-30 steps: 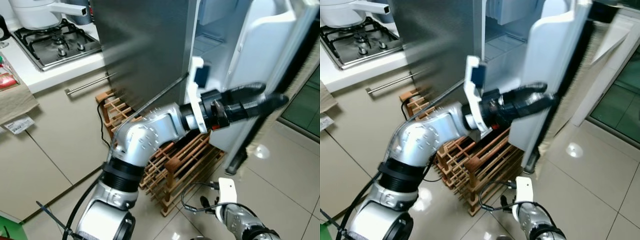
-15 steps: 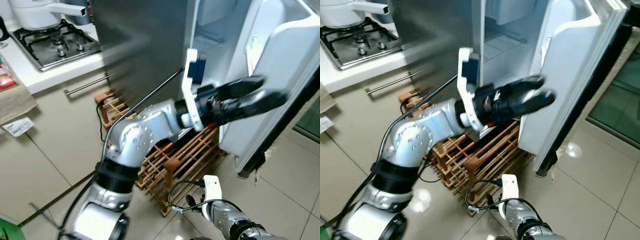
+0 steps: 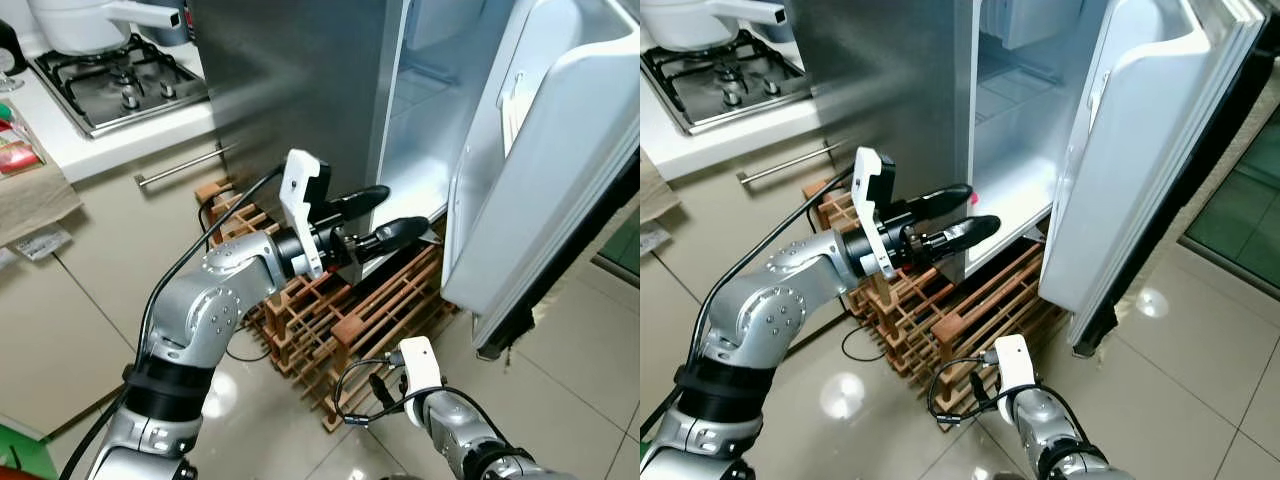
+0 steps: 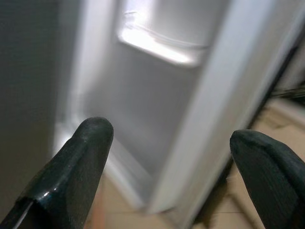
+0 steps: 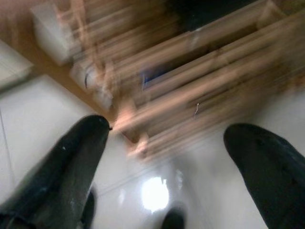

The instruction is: Restocking fridge

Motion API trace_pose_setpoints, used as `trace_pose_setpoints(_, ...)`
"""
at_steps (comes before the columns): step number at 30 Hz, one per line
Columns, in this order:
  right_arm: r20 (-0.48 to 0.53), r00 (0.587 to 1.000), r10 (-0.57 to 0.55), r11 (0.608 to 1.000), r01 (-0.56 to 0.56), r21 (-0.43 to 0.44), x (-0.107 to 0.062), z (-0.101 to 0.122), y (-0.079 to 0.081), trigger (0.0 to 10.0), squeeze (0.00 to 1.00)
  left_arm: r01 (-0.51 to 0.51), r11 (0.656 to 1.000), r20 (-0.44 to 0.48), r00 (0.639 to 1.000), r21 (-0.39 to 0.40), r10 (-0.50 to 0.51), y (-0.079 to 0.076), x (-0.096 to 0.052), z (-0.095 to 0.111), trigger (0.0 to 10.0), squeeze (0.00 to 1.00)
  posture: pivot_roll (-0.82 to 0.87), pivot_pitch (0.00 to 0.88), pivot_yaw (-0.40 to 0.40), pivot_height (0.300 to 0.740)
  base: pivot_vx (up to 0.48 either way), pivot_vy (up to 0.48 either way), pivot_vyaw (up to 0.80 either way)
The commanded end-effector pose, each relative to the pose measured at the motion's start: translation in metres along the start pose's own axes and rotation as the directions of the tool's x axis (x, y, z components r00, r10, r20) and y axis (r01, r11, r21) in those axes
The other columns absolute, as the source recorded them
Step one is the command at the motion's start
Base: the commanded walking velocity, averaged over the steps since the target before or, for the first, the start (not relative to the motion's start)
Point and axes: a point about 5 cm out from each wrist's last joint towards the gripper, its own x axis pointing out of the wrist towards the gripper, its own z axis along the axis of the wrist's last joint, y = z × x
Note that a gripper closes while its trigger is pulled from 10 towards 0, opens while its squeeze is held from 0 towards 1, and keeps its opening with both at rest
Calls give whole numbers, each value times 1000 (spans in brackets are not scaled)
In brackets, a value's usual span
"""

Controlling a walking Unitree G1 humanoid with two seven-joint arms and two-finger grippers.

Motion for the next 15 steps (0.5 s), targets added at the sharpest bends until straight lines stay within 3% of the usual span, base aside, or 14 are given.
trace_pose_setpoints(1, 186, 982, 19, 998, -8, -64, -16, 56, -27, 10000, 0, -93, 995, -20, 995, 22, 94, 11, -6, -7, 10000, 0, -145, 0, 32, 740, 0, 0, 0)
trace_pose_setpoints(2, 258, 966, 25, 995, 1, -100, -32, 77, -34, 10000, 0, -197, 980, -25, 980, 35, 198, 21, -7, -13, 10000, 0, -145, 0, 32, 740, 0, 0, 0)
trace_pose_setpoints(3, 258, 966, 25, 995, 1, -100, -32, 77, -34, 10000, 0, -197, 980, -25, 980, 35, 198, 21, -7, -13, 10000, 0, -145, 0, 32, 740, 0, 0, 0)
trace_pose_setpoints(5, 329, 944, -35, 990, 78, -121, -37, 92, -42, 10000, 0, -407, 911, -14, 913, 69, 408, 43, -13, -20, 10000, 0, -148, 0, 36, 740, 0, 0, 0)
trace_pose_setpoints(6, 329, 944, -35, 990, 78, -121, -37, 92, -42, 10000, 0, -407, 911, -14, 913, 69, 408, 43, -13, -20, 10000, 0, -148, 0, 36, 740, 0, 0, 0)
trace_pose_setpoints(9, 454, 871, -188, 962, 256, -93, -52, 114, -62, 10000, 0, -647, 758, 6, 761, 84, 649, 70, -31, -31, 10000, 0, -153, 0, 40, 740, 0, 0, 0)
trace_pose_setpoints(10, 483, 846, -224, 952, 296, -78, -59, 120, -68, 10000, 0, -682, 726, 12, 730, 84, 684, 73, -35, -33, 10000, 0, -153, 0, 40, 740, 0, 0, 0)
trace_pose_setpoints(12, 487, 838, -248, 947, 316, -60, -69, 126, -73, 10000, 0, -709, 698, 24, 703, 105, 711, 75, -38, -35, 10000, 0, -153, 0, 40, 740, 0, 0, 0)
trace_pose_setpoints(15, 463, 825, -325, 918, 392, -54, -80, 122, -89, 10000, 0, -717, 689, 25, 694, 108, 719, 75, -38, -38, 10000, 0, -153, 0, 40, 740, 0, 0, 0)
